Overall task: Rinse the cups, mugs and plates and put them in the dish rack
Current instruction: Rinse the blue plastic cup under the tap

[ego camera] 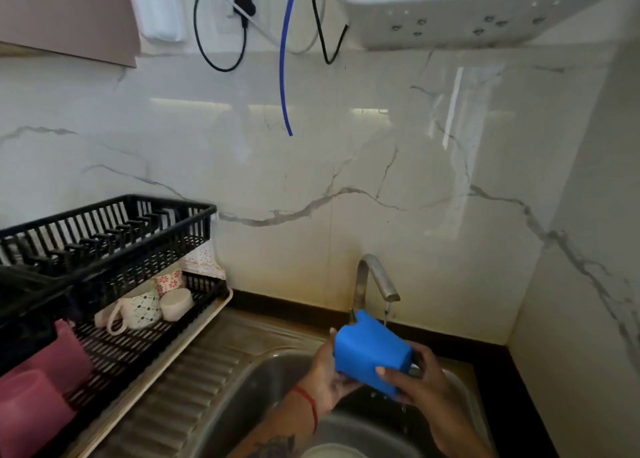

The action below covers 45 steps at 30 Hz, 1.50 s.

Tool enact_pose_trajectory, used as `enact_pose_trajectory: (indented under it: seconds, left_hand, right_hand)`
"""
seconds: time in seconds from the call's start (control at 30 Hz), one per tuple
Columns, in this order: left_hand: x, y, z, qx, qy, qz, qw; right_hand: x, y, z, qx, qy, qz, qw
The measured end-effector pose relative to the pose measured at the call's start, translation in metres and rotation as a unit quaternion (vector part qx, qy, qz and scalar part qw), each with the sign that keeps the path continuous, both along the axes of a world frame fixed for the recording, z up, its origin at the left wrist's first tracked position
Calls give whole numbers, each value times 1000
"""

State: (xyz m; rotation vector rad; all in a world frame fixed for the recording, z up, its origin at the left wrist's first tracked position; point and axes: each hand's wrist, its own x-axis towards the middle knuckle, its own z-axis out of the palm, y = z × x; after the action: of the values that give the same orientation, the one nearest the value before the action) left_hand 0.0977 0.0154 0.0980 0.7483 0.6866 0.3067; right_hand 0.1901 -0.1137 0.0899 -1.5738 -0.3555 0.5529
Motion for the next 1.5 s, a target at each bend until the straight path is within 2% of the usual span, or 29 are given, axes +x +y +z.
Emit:
enact_pose_trajectory:
  seconds: [0.07,0.13,0.2,0.3,0.43,0.57,0.63,0.73,0.9,1.13,1.27,1.33,1.4,1.47,1.5]
  left_hand:
    - [3,-9,-12,-50,0,-9,999]
    - [3,-18,-20,-59,13,-48,997]
    - [-1,-22,-21,-60,31,-96,993]
    - [-12,-18,-25,-73,34,-164,983]
    - [-31,-6,-25,-47,52,-212,975]
    - [-58,15,-22,42,79,-206,975]
    - [-76,26,-18,131,101,-211,963]
    - [-108,45,-9,305,156,-229,911]
    - [-161,80,21,430,108,-276,853]
    - [-239,132,106,591,63,-156,789]
    - [-309,163,150,649,48,-32,759]
    - [-341,179,160,678,76,49,730]
    - [-371,196,157,703,125,140,686]
    - [-391,214,144,718,209,208,630]
    - [-403,222,134,711,255,233,613]
  right_hand:
    - [-9,-5,2,-65,-85,-2,994]
    - [-17,-13,6,-115,-163,-10,980]
    - [-23,-22,12,-130,-194,8,972]
    - [-31,-29,21,-156,-203,48,965]
    - [-40,-24,27,-160,-158,21,974]
    - [-49,-19,27,-164,-120,8,979]
    - [-57,-16,29,-171,-118,3,978]
    - [-71,-6,36,-192,-138,17,971]
    - [-93,24,67,-184,-175,19,967]
    - [-139,96,145,-91,-257,53,961]
    - [-191,155,196,-22,-318,82,944]
    - [-221,187,215,17,-332,106,937]
    - [-252,222,226,41,-347,129,928]
    - [-281,254,231,58,-355,151,921]
    - [-296,271,230,61,-354,168,918]
